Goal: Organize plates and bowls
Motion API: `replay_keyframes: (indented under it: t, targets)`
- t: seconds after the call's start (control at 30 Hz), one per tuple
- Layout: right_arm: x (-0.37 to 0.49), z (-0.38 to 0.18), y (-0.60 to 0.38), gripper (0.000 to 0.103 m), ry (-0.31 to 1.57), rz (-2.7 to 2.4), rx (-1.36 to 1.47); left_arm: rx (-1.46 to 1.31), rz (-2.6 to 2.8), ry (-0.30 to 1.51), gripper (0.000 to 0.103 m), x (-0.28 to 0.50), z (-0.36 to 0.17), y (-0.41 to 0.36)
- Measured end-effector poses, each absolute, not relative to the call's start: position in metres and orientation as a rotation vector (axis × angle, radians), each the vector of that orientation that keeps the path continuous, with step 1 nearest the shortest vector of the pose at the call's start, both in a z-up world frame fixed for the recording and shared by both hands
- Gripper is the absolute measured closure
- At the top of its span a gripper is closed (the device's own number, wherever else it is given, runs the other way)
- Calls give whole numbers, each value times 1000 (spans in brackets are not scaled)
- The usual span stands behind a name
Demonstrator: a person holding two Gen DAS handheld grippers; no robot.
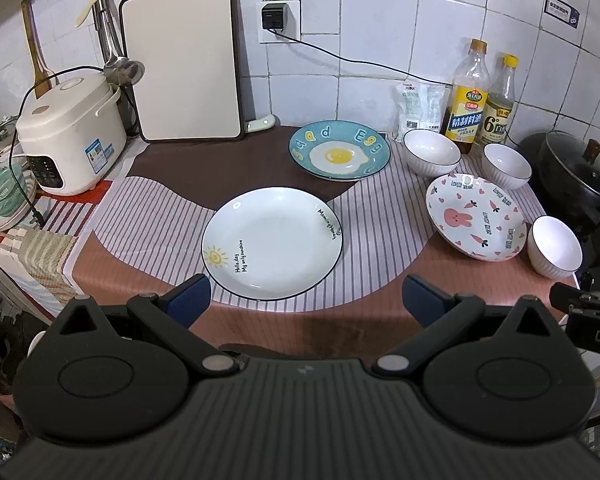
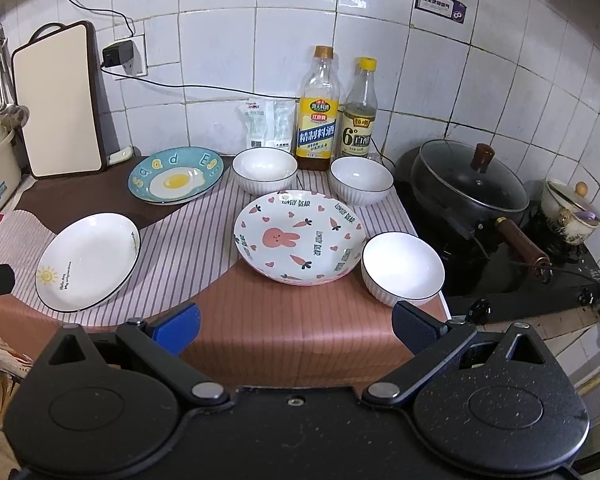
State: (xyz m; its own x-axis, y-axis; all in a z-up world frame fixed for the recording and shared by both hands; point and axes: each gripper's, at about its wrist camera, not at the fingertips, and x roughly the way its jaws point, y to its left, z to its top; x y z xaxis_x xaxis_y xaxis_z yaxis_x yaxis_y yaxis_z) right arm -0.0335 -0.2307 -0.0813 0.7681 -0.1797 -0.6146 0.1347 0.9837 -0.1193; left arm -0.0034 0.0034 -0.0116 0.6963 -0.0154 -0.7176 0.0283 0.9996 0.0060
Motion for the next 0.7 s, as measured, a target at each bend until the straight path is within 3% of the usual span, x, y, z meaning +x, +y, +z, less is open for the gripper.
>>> replay_keyframes:
  t: [0.7]
  targets:
    - [-30, -86, -231, 0, 688, -174, -78, 9, -32, 791, 0, -4, -13, 3]
